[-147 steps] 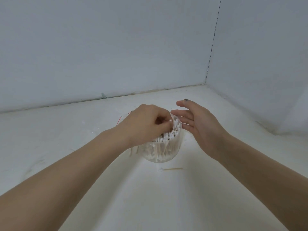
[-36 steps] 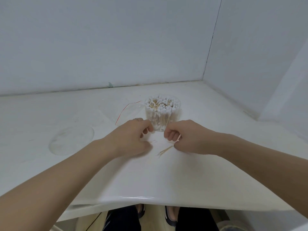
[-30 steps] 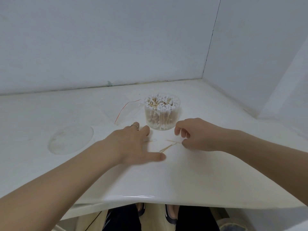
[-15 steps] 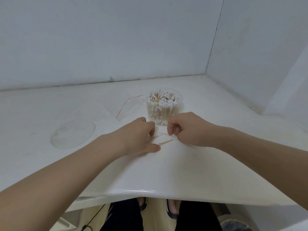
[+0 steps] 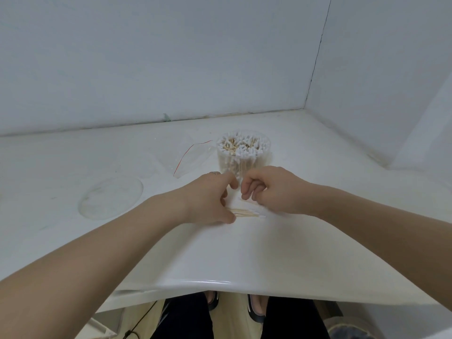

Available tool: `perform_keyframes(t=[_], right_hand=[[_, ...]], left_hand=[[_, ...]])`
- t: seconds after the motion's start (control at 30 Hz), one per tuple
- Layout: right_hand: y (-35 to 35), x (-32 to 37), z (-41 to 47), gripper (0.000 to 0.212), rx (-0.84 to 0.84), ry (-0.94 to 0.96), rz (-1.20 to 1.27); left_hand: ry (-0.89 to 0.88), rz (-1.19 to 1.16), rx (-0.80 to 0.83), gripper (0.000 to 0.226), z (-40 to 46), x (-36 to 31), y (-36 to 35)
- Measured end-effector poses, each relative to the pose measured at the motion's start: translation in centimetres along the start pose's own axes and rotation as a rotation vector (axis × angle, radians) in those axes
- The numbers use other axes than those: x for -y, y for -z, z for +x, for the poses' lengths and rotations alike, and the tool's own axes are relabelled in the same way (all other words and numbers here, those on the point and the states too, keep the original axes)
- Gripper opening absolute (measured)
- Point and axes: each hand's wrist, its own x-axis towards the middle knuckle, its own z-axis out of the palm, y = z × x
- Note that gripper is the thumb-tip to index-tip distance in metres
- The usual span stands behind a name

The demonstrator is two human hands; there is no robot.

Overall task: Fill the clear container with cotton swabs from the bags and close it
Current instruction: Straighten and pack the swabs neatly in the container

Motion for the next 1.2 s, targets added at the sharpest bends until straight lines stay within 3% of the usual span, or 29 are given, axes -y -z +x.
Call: perform_keyframes(t=[0.2,0.37,0.5,0.6,0.73,0.87,1.07,1.2], right_hand=[[-0.1,-0.1,-0.3,0.030,0.040,-0.050,0.175],[-0.1,0.4,-0.7,0.026,0.104,-0.091,0.312],[0.4,0.7,-0.7,0.026,0.096,-0.099,0.213],[0.2,1.0,-0.5,0.026,0.111,-0.116,0.106],[0.0,1.6,-0.8,0.029,0.118,-0.065,-0.021],[-0.3,1.8,-0.9,0.025,0.077,-0.015,-0.107],[0.0,1.7,-0.7,0.031,0.109,-0.045,-0.078],[0.1,1.6,-0.7,0.031,0.104,-0.043,-0.066]], left_hand=[[-0.077,0.008,-0.037,0.042,0.4,0.1,-0.5],[-0.180,0.112,-0.043,0.009,0.7,0.3,-0.3],[-0.231,0.195,-0.016,0.016,1.0,0.6,-0.5],[-0.301,0.336,0.007,0.007,1.1,0.9,-0.9],[-0.403,0.487,-0.058,0.026,0.7,0.9,-1.2],[-0.420,0.632,-0.055,0.026,0.4,0.8,-1.3],[-0.373,0.713,-0.034,0.031,0.4,0.5,-1.9],[-0.473,0.662,-0.068,0.022,0.4,0.9,-1.7]])
